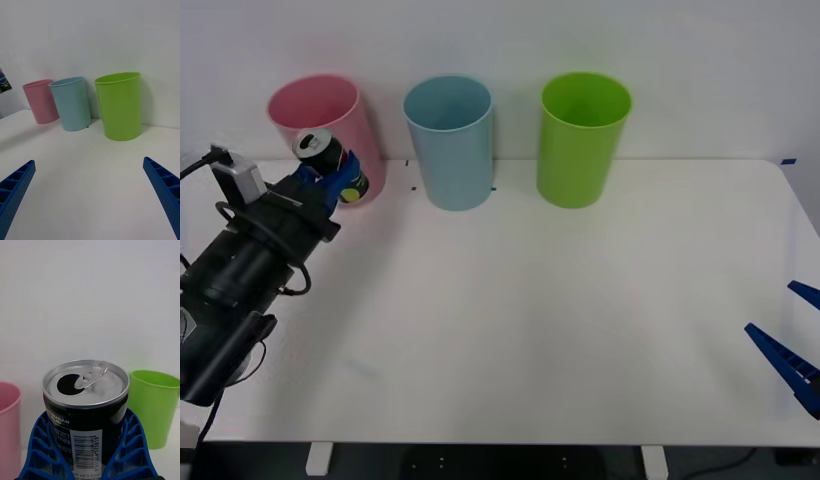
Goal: Grasp the object on the table and drop it into the matching bin: aluminum can to the light blue bin, PET bottle to the pink bin.
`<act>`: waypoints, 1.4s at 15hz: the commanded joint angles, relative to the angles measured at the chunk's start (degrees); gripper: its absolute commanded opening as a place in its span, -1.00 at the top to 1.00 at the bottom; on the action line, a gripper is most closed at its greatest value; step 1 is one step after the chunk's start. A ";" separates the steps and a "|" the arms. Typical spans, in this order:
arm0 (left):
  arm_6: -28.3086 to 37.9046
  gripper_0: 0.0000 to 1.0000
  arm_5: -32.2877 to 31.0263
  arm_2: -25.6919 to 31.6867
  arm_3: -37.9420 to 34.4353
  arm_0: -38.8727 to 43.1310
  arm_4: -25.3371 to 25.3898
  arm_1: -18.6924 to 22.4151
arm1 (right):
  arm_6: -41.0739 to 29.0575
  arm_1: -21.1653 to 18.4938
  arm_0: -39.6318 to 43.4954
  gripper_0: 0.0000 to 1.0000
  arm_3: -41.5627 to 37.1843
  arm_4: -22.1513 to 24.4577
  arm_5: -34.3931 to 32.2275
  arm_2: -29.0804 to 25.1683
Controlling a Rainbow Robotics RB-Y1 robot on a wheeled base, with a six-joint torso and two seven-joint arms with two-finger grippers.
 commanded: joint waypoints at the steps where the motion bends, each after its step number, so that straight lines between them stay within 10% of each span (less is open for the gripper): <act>1: 6.69 1.00 1.88 0.32 0.13 -3.73 -4.12 0.00 | 0.00 0.00 0.00 -1.00 0.00 0.00 0.00 0.00; 6: 16.36 1.00 6.63 -2.41 1.80 -10.50 -11.86 0.00 | 0.00 0.00 0.00 -1.00 0.00 0.00 0.00 0.00; 21: 15.31 1.00 16.21 -8.82 35.29 -40.12 -15.28 -0.09 | 0.00 0.00 0.00 -1.00 0.00 0.00 0.00 0.00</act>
